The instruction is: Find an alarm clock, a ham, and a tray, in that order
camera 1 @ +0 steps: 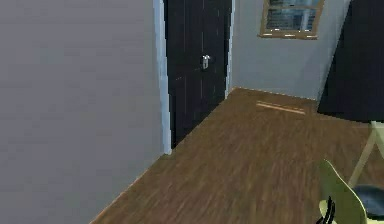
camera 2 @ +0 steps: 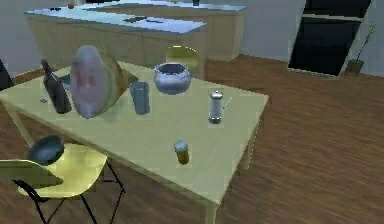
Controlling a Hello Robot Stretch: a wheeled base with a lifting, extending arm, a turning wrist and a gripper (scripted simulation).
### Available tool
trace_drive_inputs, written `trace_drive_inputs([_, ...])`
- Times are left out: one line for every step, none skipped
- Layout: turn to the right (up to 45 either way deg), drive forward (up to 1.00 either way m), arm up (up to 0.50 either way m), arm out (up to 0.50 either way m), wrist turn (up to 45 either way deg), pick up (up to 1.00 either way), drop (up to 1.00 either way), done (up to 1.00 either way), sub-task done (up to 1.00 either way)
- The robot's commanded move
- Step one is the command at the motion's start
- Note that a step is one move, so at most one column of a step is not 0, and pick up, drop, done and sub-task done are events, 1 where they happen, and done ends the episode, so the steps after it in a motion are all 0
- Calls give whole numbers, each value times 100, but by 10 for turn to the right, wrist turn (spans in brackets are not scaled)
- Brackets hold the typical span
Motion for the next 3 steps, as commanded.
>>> trace_drive_inputs([450,0,0,0,0,0,0,0,0])
trace_drive_inputs([240,0,0,0,0,0,0,0,0])
trace_drive_inputs([0,0,0,0,0,0,0,0,100])
